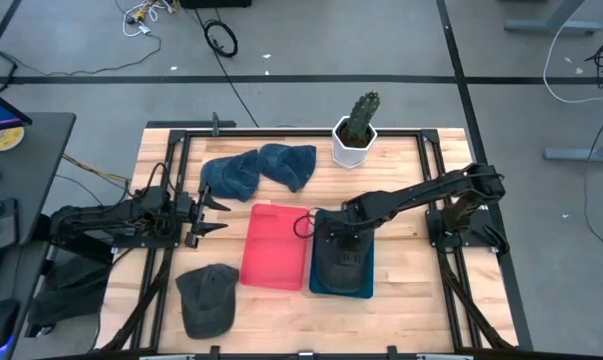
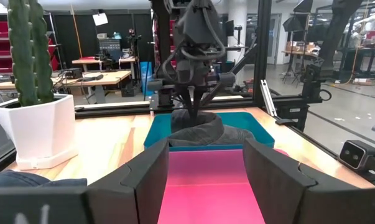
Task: Pick & Place hat
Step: Put the right black cap into the blue bin
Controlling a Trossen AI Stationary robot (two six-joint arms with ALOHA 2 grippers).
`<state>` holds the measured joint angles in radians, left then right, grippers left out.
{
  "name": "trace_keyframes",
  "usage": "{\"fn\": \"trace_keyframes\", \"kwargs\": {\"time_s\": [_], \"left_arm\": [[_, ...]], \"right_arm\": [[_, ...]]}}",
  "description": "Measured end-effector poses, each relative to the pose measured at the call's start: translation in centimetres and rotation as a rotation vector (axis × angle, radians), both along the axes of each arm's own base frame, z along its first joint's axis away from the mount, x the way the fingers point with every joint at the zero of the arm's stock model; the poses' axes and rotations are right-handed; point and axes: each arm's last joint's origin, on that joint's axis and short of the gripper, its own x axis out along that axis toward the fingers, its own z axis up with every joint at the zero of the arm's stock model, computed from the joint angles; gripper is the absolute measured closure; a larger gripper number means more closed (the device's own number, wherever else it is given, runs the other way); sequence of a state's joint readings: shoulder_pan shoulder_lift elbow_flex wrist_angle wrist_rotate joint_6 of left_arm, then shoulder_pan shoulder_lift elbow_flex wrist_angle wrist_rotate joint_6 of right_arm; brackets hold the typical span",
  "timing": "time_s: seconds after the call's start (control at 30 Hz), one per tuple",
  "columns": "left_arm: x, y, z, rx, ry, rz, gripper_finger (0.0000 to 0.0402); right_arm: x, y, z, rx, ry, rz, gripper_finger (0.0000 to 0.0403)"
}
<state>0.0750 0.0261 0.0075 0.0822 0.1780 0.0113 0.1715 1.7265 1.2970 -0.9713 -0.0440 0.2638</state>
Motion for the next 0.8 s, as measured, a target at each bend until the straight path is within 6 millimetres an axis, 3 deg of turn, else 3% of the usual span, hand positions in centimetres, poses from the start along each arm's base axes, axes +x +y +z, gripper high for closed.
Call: {"fn": "trace_keyframes", "kwargs": {"time_s": [0.13,0.37,0.47,0.6,0.8], "left_arm": [[0.0,0.0,0.0,0.000,0.000,0.000,0.0190],[0.0,0.0,0.0,0.000,0.000,0.000,0.0190],[0.0,0.0,0.0,0.000,0.000,0.000,0.0190],[0.0,0.0,0.0,0.000,0.000,0.000,0.0190],[0.0,0.0,0.0,0.000,0.000,0.000,0.0190]], "right_arm": [[-1.3,0.7,0.9,-0.016,0.040,-0.033,0.0403],[-3.5,1.8,4.3,-0.015,-0.071,-0.083,0.0403],[-4.6,2.0,4.5,-0.041,-0.066,-0.108,0.0403],[-5.9,1.7,2.8,-0.059,-0.015,-0.151,0.0403],[-6.5,1.1,-1.8,-0.005,-0.027,-0.157,0.0403]]}}
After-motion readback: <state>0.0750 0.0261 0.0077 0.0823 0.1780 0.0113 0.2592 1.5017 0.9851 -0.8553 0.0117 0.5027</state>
